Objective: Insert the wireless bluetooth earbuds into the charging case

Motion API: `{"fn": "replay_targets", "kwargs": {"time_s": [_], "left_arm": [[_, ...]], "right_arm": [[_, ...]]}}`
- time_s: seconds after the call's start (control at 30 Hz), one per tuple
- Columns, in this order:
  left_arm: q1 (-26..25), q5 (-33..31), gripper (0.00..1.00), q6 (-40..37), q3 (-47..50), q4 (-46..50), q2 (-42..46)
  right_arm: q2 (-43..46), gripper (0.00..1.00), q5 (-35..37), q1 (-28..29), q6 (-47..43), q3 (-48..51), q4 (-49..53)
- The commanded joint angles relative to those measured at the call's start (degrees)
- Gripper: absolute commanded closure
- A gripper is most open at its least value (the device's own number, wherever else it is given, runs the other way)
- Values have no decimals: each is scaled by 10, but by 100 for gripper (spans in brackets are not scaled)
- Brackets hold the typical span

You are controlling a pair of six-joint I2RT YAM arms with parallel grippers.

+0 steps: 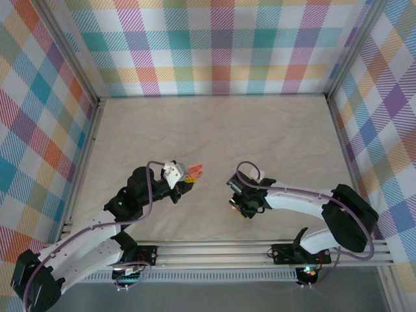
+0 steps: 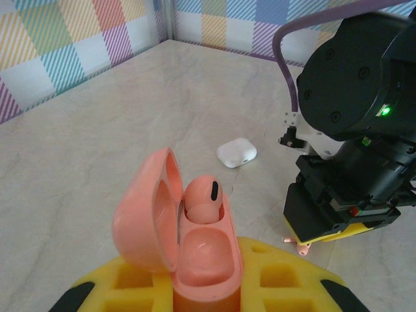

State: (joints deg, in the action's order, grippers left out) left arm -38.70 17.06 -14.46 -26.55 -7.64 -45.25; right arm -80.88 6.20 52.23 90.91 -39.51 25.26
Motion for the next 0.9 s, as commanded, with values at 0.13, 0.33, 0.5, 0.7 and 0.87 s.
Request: {"fn": "replay_targets", "kwargs": {"time_s": [0.13, 0.33, 0.5, 0.7, 0.87], "left_arm": [[3, 5, 100, -15, -4, -6, 18], [3, 3, 100, -21, -3, 5, 27], [3, 1, 100, -22, -3, 13, 34], [3, 3, 100, -29, -3, 21, 38], [5, 35, 100, -52, 1, 11, 41]], "right_arm": [[-25, 67, 6, 4, 7, -16, -10], [-38, 74, 8, 3, -10, -26, -6], [-37, 81, 20, 3, -38, -48, 14], [-26, 95, 40, -12, -157, -104, 78], [-14, 100, 29, -35, -347, -177, 159]]}}
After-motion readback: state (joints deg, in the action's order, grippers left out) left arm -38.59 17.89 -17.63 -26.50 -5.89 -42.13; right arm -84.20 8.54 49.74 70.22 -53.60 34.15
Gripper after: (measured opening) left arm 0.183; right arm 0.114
